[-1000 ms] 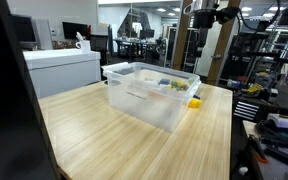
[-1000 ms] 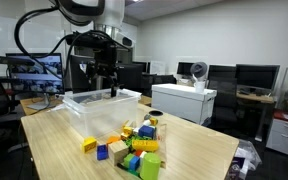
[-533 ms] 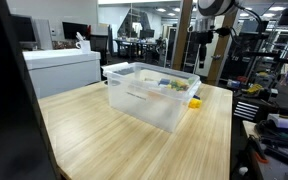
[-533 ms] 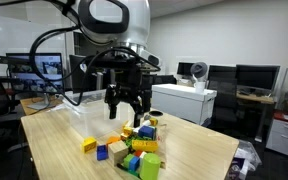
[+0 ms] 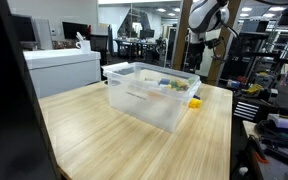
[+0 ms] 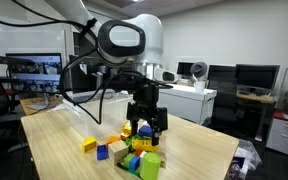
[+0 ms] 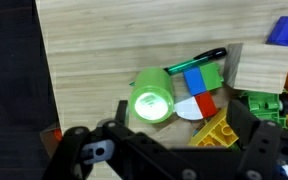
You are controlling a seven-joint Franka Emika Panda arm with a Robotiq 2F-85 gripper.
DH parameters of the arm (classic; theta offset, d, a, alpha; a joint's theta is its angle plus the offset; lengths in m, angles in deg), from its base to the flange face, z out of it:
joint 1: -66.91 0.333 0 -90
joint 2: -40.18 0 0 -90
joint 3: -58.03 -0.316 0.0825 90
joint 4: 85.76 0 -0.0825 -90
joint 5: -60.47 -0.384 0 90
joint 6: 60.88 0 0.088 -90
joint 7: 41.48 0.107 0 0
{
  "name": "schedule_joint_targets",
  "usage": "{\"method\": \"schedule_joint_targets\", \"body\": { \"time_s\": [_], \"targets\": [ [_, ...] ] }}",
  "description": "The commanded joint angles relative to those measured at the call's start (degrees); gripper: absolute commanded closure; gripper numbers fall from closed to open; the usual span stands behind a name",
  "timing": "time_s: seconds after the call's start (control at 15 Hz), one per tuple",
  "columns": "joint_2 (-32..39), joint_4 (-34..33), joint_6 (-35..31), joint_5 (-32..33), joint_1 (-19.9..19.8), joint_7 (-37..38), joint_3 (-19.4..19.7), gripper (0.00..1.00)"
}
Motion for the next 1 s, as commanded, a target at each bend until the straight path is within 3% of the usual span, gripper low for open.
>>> {"method": "schedule_joint_targets", "body": {
  "time_s": [0.0,0.6,0.93],
  "targets": [
    [2.6,-2.6,0.5,1.9,-1.4,2.0,-1.0,0.0],
    [6.9,-3.8,0.4,5.3,-4.6,3.8,0.5,0.0],
    [8.3,-4.7,1.5,3.5,-4.8,2.9,-1.4,0.0]
  ]
}}
